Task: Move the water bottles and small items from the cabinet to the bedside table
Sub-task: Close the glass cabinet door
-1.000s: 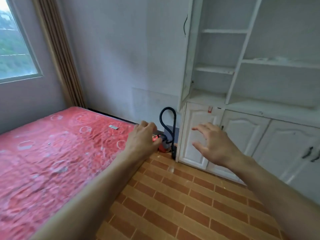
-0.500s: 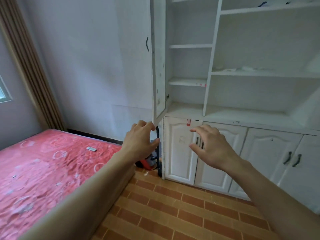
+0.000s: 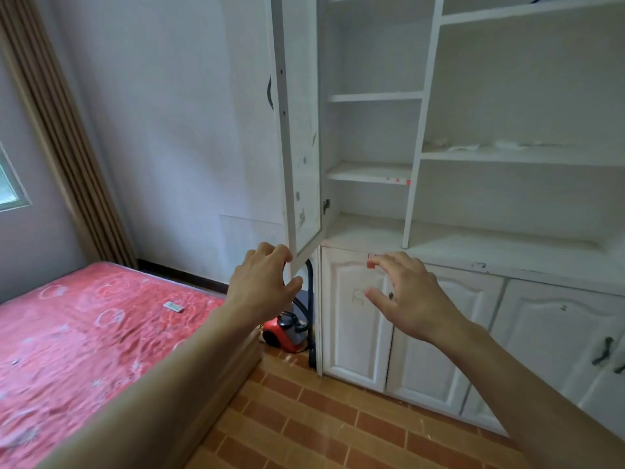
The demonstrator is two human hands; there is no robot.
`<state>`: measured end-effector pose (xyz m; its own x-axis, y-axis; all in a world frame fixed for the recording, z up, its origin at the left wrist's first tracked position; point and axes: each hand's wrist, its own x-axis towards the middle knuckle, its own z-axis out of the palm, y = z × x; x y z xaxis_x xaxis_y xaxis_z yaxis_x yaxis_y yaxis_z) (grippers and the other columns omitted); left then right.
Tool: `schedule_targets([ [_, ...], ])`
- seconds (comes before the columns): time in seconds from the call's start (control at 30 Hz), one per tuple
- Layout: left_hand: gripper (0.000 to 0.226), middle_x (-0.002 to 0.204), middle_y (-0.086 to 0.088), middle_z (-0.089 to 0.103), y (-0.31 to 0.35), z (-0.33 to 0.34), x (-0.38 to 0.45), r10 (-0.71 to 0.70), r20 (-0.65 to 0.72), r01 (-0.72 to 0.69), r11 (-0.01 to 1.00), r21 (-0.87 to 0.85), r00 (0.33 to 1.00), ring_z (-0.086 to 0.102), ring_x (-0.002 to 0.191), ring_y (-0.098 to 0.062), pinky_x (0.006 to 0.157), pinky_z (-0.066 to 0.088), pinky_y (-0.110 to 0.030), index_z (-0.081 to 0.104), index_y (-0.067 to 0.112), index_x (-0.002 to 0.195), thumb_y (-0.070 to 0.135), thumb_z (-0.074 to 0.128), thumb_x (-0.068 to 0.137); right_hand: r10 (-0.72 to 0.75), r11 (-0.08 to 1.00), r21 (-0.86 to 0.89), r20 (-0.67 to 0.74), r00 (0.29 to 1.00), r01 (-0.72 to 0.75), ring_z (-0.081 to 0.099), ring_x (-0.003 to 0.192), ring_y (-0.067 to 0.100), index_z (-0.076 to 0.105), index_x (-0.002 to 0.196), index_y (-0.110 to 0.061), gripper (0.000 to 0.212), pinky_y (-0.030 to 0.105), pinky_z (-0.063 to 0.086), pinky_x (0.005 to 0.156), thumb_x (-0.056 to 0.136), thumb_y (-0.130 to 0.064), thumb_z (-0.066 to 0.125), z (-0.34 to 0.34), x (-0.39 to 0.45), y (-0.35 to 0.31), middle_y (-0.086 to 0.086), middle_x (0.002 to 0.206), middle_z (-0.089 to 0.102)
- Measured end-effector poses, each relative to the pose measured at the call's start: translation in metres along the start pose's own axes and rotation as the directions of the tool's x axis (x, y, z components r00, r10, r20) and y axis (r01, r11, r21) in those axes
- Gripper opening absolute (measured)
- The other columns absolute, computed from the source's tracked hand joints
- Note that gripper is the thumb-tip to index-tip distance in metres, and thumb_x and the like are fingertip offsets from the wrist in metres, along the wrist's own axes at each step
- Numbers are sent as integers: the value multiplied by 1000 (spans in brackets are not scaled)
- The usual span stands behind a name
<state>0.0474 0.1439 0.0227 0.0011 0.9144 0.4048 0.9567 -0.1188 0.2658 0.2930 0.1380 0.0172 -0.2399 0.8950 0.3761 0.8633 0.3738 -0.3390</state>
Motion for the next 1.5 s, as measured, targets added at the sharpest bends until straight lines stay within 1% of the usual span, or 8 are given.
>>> schedule_targets([
  [0.2, 45, 139, 2, 47, -22, 30, 65, 7, -9, -7, 999, -33, 1000, 47, 120, -18, 89, 48, -35, 51, 26, 131, 46, 60, 92, -3, 1000, -15, 15, 1000, 4, 38, 131, 15, 42, 141, -31, 52, 40, 34, 110, 93, -47, 54, 27, 62, 17, -8, 139, 44],
  [0.47, 42, 134, 1, 49, -69, 52, 169, 9, -72, -18, 993, -116, 997, 48, 115, -19, 89, 50, -37, 52, 25, 128, 45, 60, 92, -52, 993, -103, 20, 998, 54, 38, 131, 15, 41, 142, -30, 53, 37, 32, 106, 93, -47, 52, 47, 176, 13, -8, 142, 43],
  [0.7, 43, 137, 1, 49, -95, 51, 258, 28, -163, -54, 986, -156, 986, 49, 118, -19, 90, 49, -35, 53, 23, 129, 44, 61, 92, -83, 995, -52, -21, 996, 82, 38, 132, 13, 41, 142, -31, 55, 41, 34, 111, 92, -48, 54, 65, 264, 10, -9, 142, 43],
  [0.97, 43, 135, 2, 50, -100, 58, 330, 43, -247, -82, 985, -151, 968, 53, 107, -19, 92, 51, -37, 51, 26, 129, 45, 61, 92, -152, 988, -27, -65, 986, 150, 40, 128, 12, 43, 141, -30, 52, 36, 34, 108, 93, -46, 55, 80, 349, 30, -9, 140, 46],
  [1.13, 58, 138, -1, 50, -91, 50, 367, 41, -360, -114, 977, -183, 932, 54, 118, -20, 98, 48, -35, 42, 21, 143, 39, 63, 92, -207, 978, 11, -66, 976, 208, 38, 132, 12, 41, 141, -32, 53, 44, 34, 112, 93, -48, 54, 83, 392, 40, -10, 142, 44],
  [1.27, 64, 140, -4, 44, -84, 42, 393, 59, -433, -161, 966, -203, 900, 53, 117, -22, 98, 49, -36, 34, 19, 148, 33, 63, 93, -227, 972, 46, -74, 971, 231, 38, 131, 12, 43, 141, -30, 52, 42, 35, 111, 92, -46, 56, 88, 417, 48, -10, 140, 45],
  [1.4, 67, 141, -5, 42, -84, 39, 421, 65, -502, -221, 940, -259, 863, 53, 118, -23, 99, 52, -42, 30, 17, 151, 27, 62, 94, -183, 980, 66, -55, 981, 187, 38, 131, 11, 43, 141, -30, 53, 37, 33, 112, 93, -45, 56, 98, 426, 64, -11, 140, 44],
  [1.5, 61, 136, -6, 45, -86, 44, 438, 52, -604, -286, 911, -298, 795, 57, 109, -19, 93, 55, -41, 32, 14, 153, 16, 57, 97, -138, 989, 52, -45, 989, 140, 37, 131, 11, 42, 141, -31, 52, 37, 33, 112, 93, -46, 56, 101, 430, 73, -10, 141, 44],
])
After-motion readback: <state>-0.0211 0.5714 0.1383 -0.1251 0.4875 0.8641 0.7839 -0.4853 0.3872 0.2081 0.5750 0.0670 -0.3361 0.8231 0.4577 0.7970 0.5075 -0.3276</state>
